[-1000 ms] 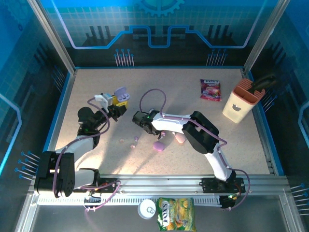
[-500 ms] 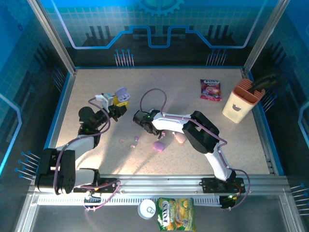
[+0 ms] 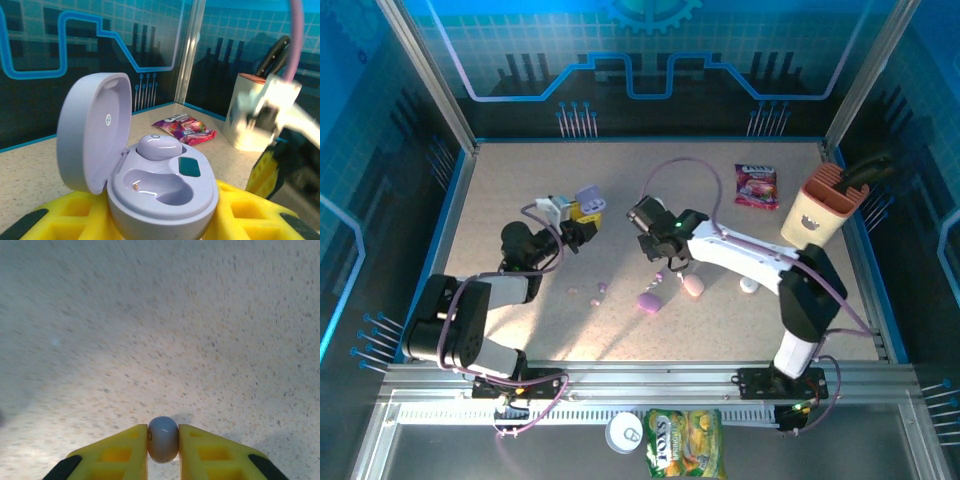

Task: Insert wireless bluetooth earbuds into charging case

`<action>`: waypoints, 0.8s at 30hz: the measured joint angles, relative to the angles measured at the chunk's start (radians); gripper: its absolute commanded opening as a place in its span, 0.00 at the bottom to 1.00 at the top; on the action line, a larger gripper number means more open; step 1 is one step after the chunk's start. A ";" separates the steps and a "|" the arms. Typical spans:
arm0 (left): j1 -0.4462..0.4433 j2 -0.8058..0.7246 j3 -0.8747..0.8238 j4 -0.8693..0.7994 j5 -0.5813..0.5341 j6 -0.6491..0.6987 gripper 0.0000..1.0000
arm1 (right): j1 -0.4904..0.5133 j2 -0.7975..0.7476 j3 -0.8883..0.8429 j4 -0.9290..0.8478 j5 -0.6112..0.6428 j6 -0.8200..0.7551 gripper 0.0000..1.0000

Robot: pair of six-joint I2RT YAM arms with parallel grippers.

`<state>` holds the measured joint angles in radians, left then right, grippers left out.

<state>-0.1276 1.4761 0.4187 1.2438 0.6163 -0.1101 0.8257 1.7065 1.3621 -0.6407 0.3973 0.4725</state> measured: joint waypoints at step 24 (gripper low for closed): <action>-0.288 0.193 0.084 0.100 -0.150 0.143 0.38 | -0.129 -0.275 -0.064 0.262 -0.605 0.082 0.20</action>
<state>-0.4152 1.6691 0.5030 1.3441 0.4664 0.0334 0.6971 1.4319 1.2984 -0.3790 -0.2081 0.5549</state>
